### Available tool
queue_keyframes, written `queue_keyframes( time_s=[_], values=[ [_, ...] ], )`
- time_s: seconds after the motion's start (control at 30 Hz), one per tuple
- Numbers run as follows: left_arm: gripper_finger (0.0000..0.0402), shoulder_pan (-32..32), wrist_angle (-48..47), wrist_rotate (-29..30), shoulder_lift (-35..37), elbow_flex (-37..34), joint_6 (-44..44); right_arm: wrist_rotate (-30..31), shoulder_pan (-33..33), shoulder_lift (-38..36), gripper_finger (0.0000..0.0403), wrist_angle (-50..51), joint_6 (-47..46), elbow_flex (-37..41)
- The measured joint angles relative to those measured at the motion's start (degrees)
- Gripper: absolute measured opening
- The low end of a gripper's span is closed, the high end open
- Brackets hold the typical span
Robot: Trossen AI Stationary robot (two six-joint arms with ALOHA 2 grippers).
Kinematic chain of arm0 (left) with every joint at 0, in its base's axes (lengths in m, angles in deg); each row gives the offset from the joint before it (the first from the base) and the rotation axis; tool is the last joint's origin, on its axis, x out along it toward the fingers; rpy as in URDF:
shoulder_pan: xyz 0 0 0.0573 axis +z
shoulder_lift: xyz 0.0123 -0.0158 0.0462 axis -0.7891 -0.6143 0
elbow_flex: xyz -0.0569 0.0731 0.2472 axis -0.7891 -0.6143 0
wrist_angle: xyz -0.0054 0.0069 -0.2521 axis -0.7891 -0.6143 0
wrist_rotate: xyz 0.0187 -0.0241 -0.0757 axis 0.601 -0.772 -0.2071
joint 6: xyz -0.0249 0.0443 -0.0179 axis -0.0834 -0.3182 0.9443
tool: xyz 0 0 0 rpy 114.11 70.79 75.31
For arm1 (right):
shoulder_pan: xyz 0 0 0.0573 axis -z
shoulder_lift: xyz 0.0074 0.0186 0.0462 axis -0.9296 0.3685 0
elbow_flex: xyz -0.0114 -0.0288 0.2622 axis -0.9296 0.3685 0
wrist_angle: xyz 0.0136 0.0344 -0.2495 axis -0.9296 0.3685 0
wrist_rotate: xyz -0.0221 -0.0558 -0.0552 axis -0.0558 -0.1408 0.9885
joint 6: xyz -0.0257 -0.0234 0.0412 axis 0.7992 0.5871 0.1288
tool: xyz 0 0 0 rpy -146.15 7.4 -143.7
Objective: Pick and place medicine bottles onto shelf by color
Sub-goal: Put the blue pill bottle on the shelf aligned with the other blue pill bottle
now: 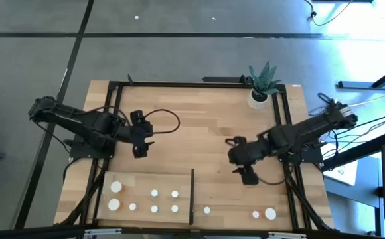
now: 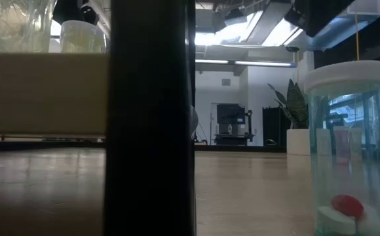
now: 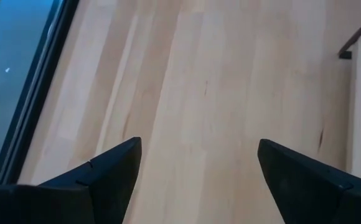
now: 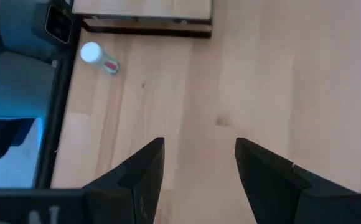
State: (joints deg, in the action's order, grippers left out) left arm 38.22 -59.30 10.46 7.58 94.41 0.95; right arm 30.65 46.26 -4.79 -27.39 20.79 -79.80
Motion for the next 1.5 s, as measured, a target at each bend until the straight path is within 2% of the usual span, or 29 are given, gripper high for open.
queue_keyframes(
  time_s=[0.17, 0.3, 0.47, 0.67, 0.87, 1.17, 1.5],
  values=[
    [0.0315, 1.02, -0.02, 0.00, 0.00, 0.00, -0.02, -0.33, -2.26, 5.02, 0.0198, -6.77, -5.60, -0.02],
    [0.0315, 1.28, -0.02, -0.75, 0.00, 0.00, -0.02, -2.18, -3.31, 7.96, 0.0198, -9.01, -4.51, -0.02],
    [0.0315, 1.24, -0.02, -2.41, 0.00, 0.00, -0.04, -4.83, -3.38, 9.16, 0.0198, -12.44, -4.68, -0.02],
    [0.0315, 1.24, -0.09, -3.89, 0.00, 0.00, -0.15, -4.96, -3.36, 10.12, 0.0198, -19.15, -5.19, -0.02],
    [0.0315, 1.24, -0.09, -4.11, 0.00, 0.00, -1.47, -4.86, -3.36, 10.10, 0.0198, -20.34, -7.10, -0.02],
    [0.0315, 1.24, 0.00, -6.99, 0.00, 0.00, -3.00, -0.15, -6.34, 13.42, 0.0198, -20.07, 4.55, -0.04],
    [0.0315, 1.22, 0.07, -7.10, 0.00, 0.00, -4.39, 6.84, -11.72, 19.99, 0.0198, -29.58, 4.57, -0.04]
  ],
)
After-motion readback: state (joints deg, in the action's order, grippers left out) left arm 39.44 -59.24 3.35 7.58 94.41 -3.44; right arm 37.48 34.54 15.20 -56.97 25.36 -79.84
